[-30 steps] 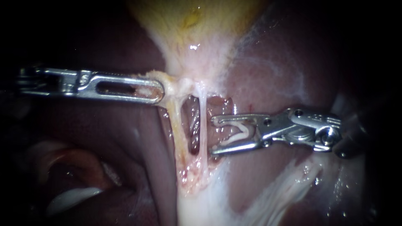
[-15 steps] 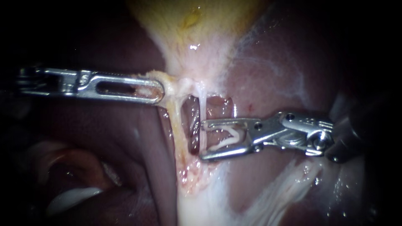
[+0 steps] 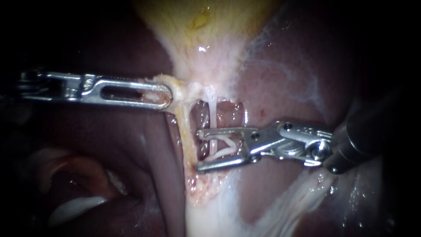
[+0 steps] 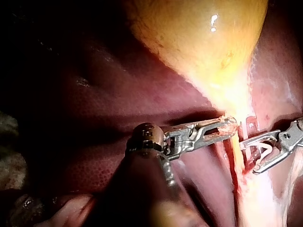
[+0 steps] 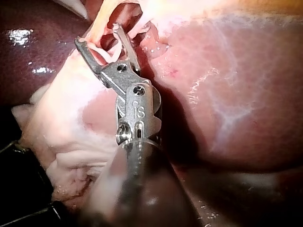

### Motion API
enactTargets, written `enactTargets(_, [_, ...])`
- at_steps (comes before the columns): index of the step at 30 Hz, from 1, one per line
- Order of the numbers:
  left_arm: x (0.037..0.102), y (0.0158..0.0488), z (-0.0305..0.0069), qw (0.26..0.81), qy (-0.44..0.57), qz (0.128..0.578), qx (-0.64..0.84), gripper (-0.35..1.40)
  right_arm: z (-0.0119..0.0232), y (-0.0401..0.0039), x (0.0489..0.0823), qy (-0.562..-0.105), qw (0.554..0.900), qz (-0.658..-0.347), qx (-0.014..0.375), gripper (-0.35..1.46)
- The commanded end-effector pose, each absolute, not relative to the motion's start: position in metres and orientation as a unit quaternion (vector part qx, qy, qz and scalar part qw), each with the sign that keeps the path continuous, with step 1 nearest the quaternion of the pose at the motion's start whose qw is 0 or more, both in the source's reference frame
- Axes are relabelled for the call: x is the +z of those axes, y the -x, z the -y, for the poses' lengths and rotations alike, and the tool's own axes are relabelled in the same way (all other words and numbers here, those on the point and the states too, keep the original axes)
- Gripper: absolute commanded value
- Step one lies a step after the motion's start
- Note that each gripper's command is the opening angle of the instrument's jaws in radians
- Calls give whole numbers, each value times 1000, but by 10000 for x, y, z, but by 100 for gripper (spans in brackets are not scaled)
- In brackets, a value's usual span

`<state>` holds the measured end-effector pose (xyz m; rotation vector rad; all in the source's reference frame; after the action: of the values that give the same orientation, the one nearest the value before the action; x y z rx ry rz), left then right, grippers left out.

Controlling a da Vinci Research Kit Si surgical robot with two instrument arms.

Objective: Clipping first clip left tube

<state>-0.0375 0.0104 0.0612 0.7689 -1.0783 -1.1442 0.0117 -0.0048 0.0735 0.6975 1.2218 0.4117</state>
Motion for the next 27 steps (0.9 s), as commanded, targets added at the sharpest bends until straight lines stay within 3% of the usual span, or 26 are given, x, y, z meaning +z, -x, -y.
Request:
enactTargets(1, [612, 375, -104, 641, -337, 473, -502, -35, 49, -118, 736, -320, 743, -558, 187, 50])
enactTargets(27, [612, 380, -105, 641, -336, 473, -503, -35, 86, -173, 746, -364, 732, -554, 158, 50])
